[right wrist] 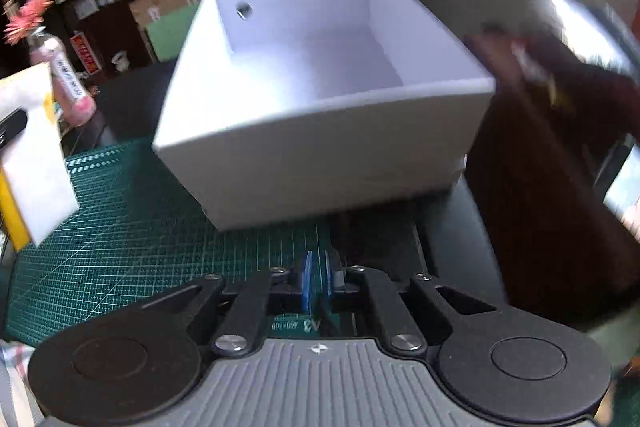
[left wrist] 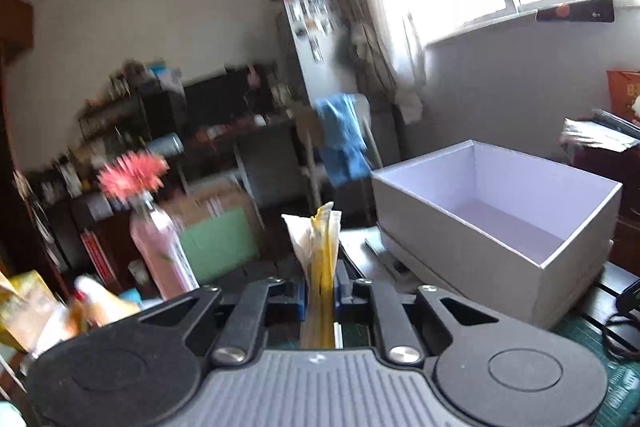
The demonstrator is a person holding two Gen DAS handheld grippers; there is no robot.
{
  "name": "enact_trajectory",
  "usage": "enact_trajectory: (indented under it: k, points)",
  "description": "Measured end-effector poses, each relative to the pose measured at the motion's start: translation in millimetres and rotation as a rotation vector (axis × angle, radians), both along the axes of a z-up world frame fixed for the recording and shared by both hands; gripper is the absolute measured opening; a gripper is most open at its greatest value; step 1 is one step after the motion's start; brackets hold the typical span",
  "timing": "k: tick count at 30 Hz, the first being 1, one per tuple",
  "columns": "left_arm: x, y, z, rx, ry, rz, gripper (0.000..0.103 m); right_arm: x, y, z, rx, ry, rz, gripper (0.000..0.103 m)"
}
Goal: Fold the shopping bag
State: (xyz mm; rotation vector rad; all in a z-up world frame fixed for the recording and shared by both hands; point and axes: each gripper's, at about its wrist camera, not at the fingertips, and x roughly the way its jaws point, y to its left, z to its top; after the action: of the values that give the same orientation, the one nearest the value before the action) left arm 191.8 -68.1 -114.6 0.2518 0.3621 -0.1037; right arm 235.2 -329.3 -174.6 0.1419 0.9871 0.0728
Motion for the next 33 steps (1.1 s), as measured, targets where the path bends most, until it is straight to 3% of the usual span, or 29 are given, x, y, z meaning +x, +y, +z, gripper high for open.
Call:
enact_trajectory:
  k: [6, 13, 17, 21, 25, 30, 33]
  points:
    - [-0.5, -0.3, -3.3, 0.009, 0.004, 0.009, 0.012, 7.9, 6.9, -29.1, -0.027, 0.118, -0.029, 0.012]
    - [-9.3, -2.4, -10.5, 0.035, -0.058, -0.005, 0.011, 10.1, 13.3, -36.7, -0.062, 0.105, -0.015, 0.022]
    - [-15.7, -8.6, -15.9, 0.085, -0.089, -0.036, 0.011, 7.5, 17.6, -33.8, -0.114, 0.096, 0.0, 0.003]
    - [-17.5, -11.2, -19.7, 0.098, -0.052, -0.072, 0.011, 0.5, 16.3, -23.5, -0.044, 0.065, 0.002, 0.003]
    - [-15.0, -10.8, -16.4, 0.064, 0.049, -0.134, 0.011, -12.4, 16.1, 2.8, 0.133, -0.041, 0.03, 0.003]
    - [-20.9, -16.8, -18.6, 0.089, 0.041, -0.168, 0.011, -33.4, 7.2, 37.6, 0.502, -0.209, 0.085, 0.003]
    - [-32.3, -22.9, -21.9, 0.108, 0.005, -0.227, 0.011, -44.8, 1.4, 55.4, 0.658, -0.314, 0.126, 0.003]
